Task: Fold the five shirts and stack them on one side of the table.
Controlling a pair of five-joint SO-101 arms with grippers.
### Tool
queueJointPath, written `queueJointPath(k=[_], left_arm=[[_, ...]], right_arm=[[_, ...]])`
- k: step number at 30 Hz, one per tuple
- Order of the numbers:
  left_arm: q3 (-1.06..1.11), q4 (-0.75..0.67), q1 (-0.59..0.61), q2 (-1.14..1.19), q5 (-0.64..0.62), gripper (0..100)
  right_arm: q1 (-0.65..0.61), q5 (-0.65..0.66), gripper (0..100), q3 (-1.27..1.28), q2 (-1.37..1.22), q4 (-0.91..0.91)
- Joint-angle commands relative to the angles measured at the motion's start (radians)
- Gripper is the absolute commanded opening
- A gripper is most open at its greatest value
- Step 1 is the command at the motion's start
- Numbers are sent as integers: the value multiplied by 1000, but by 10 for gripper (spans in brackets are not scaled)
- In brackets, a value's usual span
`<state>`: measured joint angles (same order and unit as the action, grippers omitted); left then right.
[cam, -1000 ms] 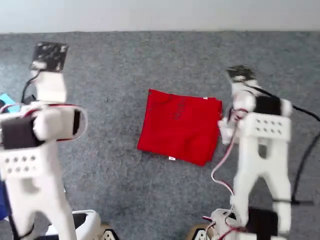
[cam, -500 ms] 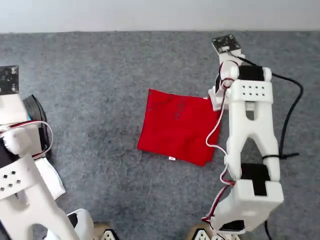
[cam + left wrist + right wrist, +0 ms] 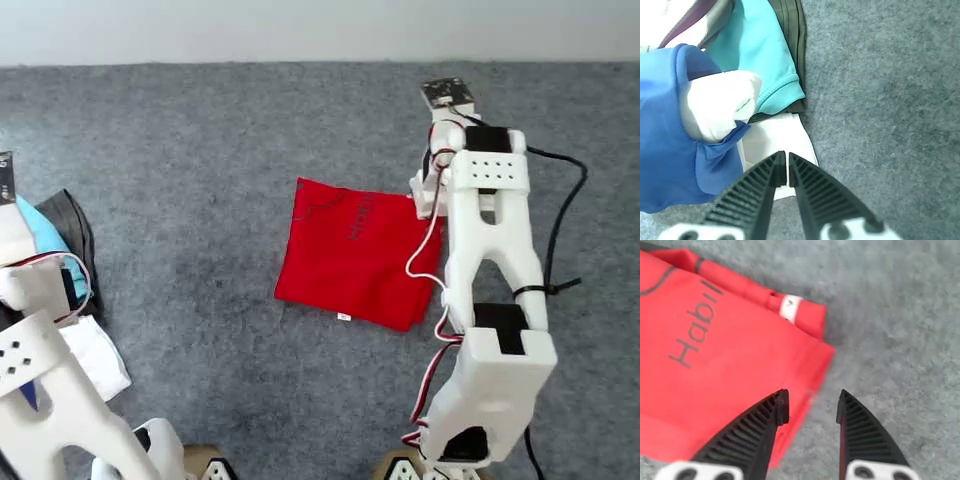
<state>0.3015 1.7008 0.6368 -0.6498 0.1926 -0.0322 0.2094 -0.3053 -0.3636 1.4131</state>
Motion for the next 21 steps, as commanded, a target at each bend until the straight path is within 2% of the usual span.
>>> queueJointPath(k=[1,21], left_arm=[[-4,-14,5,-14,8,14],[-4,-12,5,-15,8,14]], right_arm=[[-35,-11,172,-35,7,-19],[-21,-9,172,-35,-56,-76]])
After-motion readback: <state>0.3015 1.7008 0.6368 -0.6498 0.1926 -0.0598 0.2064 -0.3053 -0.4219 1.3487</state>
